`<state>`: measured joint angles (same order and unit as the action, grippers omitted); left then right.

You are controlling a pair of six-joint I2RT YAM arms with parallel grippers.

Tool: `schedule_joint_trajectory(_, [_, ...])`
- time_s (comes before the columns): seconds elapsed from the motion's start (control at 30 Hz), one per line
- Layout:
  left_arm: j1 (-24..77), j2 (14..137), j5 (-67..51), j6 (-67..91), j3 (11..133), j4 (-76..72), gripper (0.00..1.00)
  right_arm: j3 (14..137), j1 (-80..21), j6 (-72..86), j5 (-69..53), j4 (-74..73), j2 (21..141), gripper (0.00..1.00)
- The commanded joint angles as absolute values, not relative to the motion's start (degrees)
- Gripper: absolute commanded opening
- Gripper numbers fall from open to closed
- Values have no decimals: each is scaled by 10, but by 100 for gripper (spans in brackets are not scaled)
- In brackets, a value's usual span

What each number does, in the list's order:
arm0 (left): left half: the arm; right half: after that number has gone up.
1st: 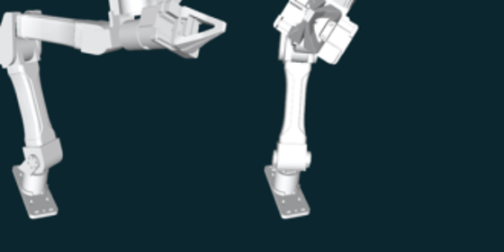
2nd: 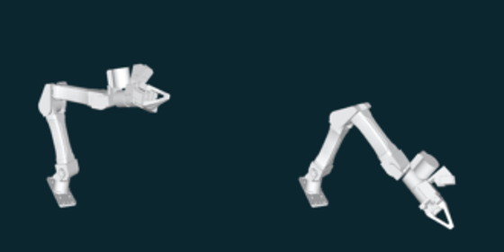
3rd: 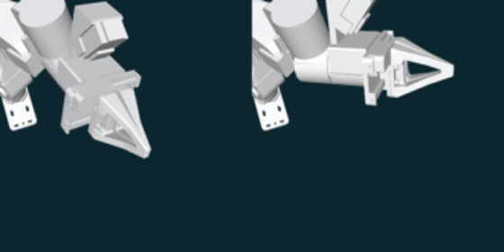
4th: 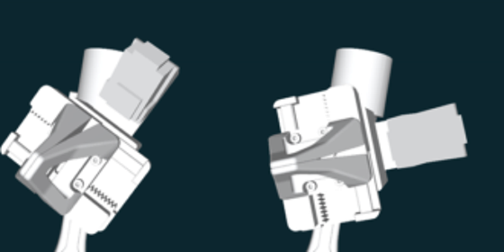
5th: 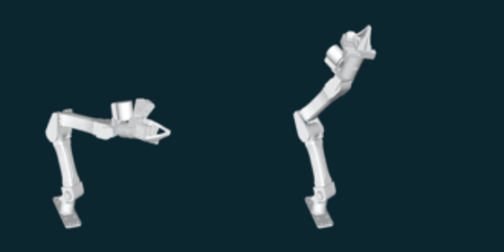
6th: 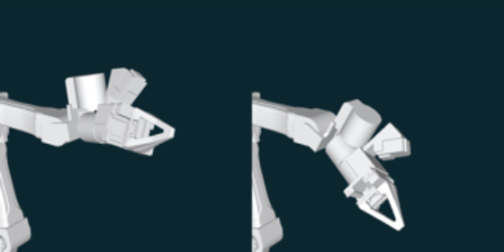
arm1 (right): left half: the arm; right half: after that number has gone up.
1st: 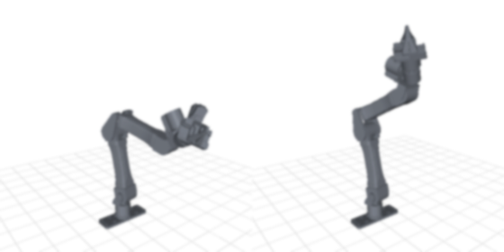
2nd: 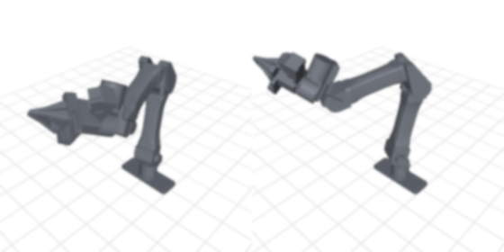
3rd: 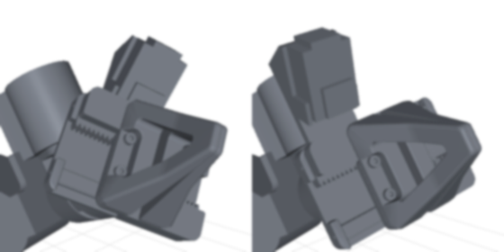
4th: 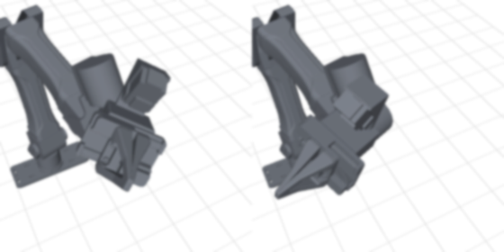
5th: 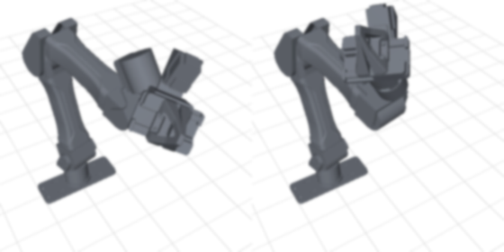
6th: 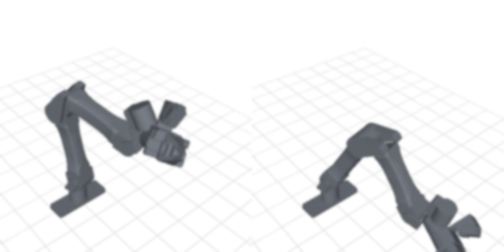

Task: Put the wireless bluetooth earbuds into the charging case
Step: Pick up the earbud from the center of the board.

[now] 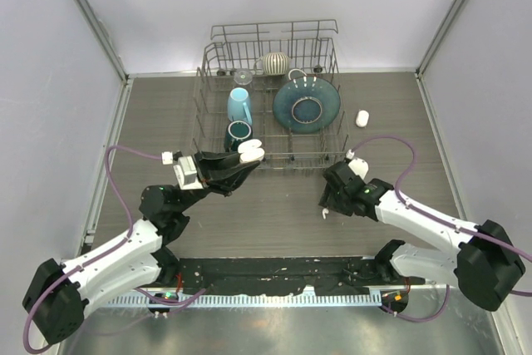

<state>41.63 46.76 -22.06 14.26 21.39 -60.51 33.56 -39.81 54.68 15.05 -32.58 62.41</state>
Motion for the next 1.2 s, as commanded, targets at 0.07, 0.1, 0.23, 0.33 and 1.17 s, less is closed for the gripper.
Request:
schedule_joint_trajectory(0.07, [418, 472, -221, 134, 219, -628, 0, 335, -412, 557, 188, -286, 657, 50])
schedule_joint_trajectory(0.1, [419, 473, -221, 134, 219, -627, 0, 339, -416, 556, 189, -287, 664, 50])
schedule_joint_trajectory(0.23, [419, 472, -221, 134, 216, -628, 0, 347, -427, 558, 200, -293, 687, 49])
schedule_joint_trajectory(0.33, [419, 470, -220, 134, 215, -627, 0, 350, -436, 558, 213, -297, 697, 47])
schedule_joint_trajectory(1.17, [418, 479, -216, 134, 213, -635, 0, 353, -445, 552, 217, -281, 734, 32])
